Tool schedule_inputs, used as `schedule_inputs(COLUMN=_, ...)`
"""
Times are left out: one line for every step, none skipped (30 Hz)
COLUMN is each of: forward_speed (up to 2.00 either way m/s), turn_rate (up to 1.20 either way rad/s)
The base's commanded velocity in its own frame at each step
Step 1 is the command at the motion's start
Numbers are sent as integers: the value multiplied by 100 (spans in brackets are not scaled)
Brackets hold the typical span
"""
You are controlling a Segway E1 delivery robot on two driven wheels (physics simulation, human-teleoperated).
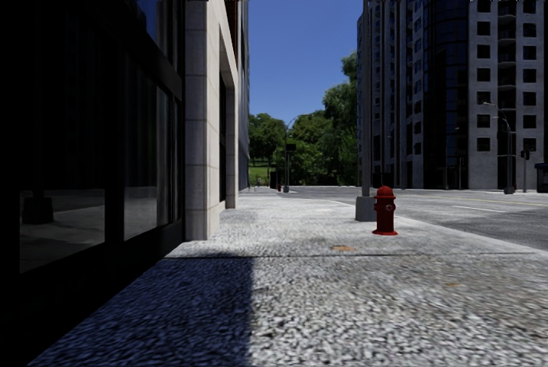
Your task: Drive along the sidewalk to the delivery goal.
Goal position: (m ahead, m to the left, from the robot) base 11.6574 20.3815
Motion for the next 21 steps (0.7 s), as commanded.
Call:
schedule_inputs(forward_speed=88, turn_rate=-27)
schedule_inputs(forward_speed=88, turn_rate=-27)
schedule_inputs(forward_speed=88, turn_rate=-27)
schedule_inputs(forward_speed=88, turn_rate=-27)
schedule_inputs(forward_speed=88, turn_rate=-27)
schedule_inputs(forward_speed=88, turn_rate=-27)
schedule_inputs(forward_speed=88, turn_rate=-27)
schedule_inputs(forward_speed=88, turn_rate=-27)
schedule_inputs(forward_speed=88, turn_rate=-27)
schedule_inputs(forward_speed=88, turn_rate=-18)
schedule_inputs(forward_speed=88, turn_rate=-18)
schedule_inputs(forward_speed=88, turn_rate=0)
schedule_inputs(forward_speed=88, turn_rate=0)
schedule_inputs(forward_speed=88, turn_rate=0)
schedule_inputs(forward_speed=88, turn_rate=0)
schedule_inputs(forward_speed=89, turn_rate=0)
schedule_inputs(forward_speed=90, turn_rate=0)
schedule_inputs(forward_speed=91, turn_rate=0)
schedule_inputs(forward_speed=91, turn_rate=0)
schedule_inputs(forward_speed=92, turn_rate=0)
schedule_inputs(forward_speed=92, turn_rate=0)
